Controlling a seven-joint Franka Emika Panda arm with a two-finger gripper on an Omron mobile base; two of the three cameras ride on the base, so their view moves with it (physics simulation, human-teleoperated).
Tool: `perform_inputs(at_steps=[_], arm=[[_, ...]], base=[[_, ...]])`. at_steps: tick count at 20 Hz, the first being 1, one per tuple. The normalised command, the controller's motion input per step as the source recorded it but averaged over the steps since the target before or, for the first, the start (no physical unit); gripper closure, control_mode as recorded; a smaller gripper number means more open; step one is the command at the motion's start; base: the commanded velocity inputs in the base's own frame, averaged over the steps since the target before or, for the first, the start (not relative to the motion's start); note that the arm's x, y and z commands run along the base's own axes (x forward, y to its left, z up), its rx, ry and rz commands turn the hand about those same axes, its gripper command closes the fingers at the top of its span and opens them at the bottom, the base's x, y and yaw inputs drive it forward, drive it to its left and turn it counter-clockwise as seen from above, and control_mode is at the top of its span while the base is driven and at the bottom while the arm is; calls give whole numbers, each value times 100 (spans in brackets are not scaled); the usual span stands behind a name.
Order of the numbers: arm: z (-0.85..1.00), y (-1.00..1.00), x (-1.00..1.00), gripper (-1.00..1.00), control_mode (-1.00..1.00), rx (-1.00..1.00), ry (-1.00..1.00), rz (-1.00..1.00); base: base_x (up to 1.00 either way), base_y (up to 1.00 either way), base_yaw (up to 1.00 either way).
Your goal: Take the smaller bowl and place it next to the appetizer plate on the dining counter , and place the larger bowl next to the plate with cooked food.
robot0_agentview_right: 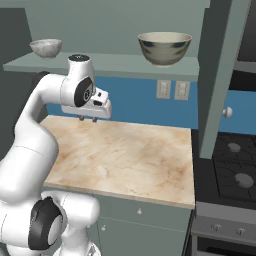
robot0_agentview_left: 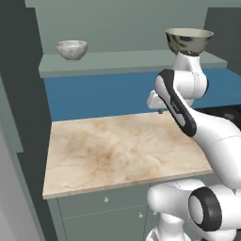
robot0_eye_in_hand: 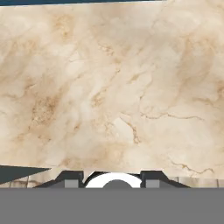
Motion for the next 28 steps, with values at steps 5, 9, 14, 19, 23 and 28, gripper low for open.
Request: perform_inputs(at_steps=[5, 9, 14, 19, 23, 28], arm=[[0, -1, -20, -100, -100, 1, -1, 0], [3, -15, -81, -100, -100, 13, -36, -31], [24, -6, -43, -100, -100, 4, -25, -61], [41, 0, -13, -100, -100, 2, -9, -77], [67, -24, 0, -100, -100, 15, 0, -65], [85, -29, 0, -100, -100, 25, 0, -41]], base=[[0, 0, 0], [0, 0, 0], [0, 0, 0], [0, 0, 0], [0, 0, 0], [0, 0, 0]])
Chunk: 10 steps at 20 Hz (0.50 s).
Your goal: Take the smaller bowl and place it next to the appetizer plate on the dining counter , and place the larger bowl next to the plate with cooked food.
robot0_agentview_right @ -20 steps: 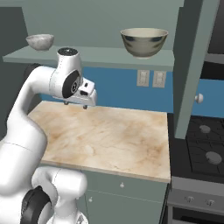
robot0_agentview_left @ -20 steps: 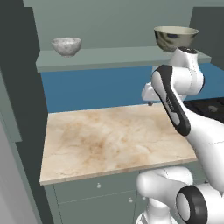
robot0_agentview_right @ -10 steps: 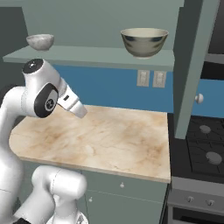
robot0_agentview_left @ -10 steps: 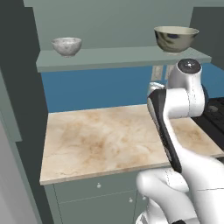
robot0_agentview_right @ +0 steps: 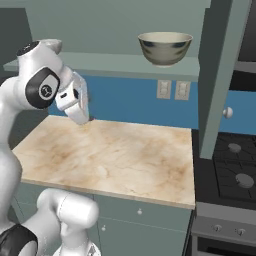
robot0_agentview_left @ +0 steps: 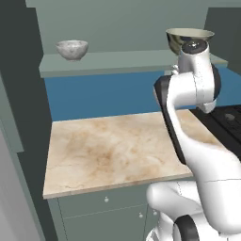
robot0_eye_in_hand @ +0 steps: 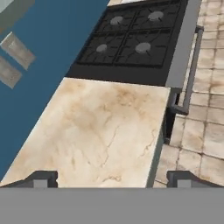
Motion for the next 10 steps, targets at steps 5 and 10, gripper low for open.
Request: perform_inputs(at_steps=[5, 10], arm=[[67, -24, -2, -100, -100, 19, -11, -30], [37, -28, -13, -100, -100, 15, -33, -15]], base=[[0, 0, 0], [0, 0, 0]])
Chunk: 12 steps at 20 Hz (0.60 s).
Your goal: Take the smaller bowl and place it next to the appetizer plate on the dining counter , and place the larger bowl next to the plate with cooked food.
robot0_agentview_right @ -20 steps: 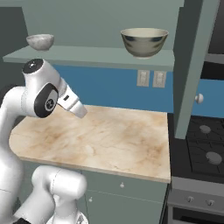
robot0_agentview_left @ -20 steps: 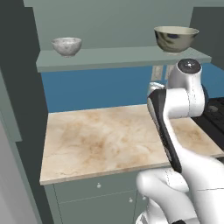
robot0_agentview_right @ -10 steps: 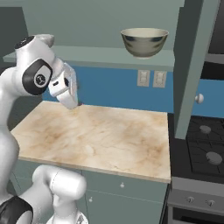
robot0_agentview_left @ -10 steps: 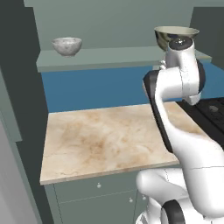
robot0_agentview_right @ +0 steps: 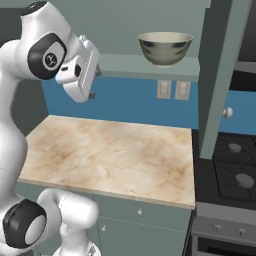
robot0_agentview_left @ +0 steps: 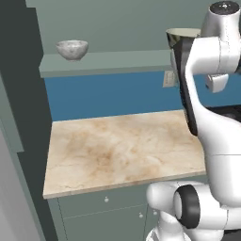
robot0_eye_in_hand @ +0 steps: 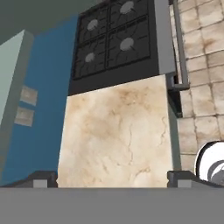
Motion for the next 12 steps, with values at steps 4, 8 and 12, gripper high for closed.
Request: perform_inputs(at_steps=[4, 8, 12], arm=[[7, -27, -2, -100, -100, 14, -32, -3], [16, -20, 0, -100, -100, 11, -36, 0], [33, -19, 0, -100, -100, 2, -35, 0]], base=[[0, 0, 0], [0, 0, 0], [0, 0, 0]])
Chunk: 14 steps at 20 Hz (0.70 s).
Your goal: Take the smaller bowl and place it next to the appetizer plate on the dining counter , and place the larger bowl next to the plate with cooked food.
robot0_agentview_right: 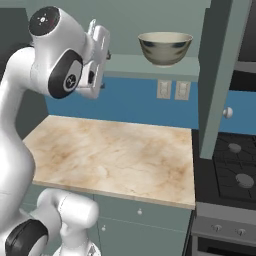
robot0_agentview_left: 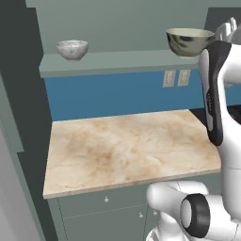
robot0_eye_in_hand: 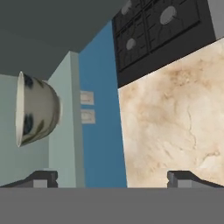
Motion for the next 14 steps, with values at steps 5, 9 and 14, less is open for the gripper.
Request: perform_inputs(at_steps=[5, 9, 14], arm=[[20, -13, 9, -100, -100, 3, -3, 0], [0, -38, 29, -100, -100, 0, 0, 2], [0, -51, 28, -100, -100, 2, 2, 7]], base=[[0, 0, 0], [0, 0, 0], [0, 0, 0]])
